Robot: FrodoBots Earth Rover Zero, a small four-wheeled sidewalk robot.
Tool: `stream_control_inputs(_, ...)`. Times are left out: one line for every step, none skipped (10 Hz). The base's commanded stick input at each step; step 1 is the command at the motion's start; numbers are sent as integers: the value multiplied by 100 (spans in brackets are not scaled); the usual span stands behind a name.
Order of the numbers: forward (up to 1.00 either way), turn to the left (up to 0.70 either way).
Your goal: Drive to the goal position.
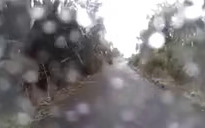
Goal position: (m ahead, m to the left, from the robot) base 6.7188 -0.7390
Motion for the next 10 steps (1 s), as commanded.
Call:
stream_control_inputs(100, -40)
stream_control_inputs(100, -37)
stream_control_inputs(100, -24)
stream_control_inputs(100, -12)
stream_control_inputs(100, 0)
stream_control_inputs(100, 0)
stream_control_inputs(100, 0)
stream_control_inputs(100, 0)
stream_control_inputs(100, 0)
stream_control_inputs(100, 0)
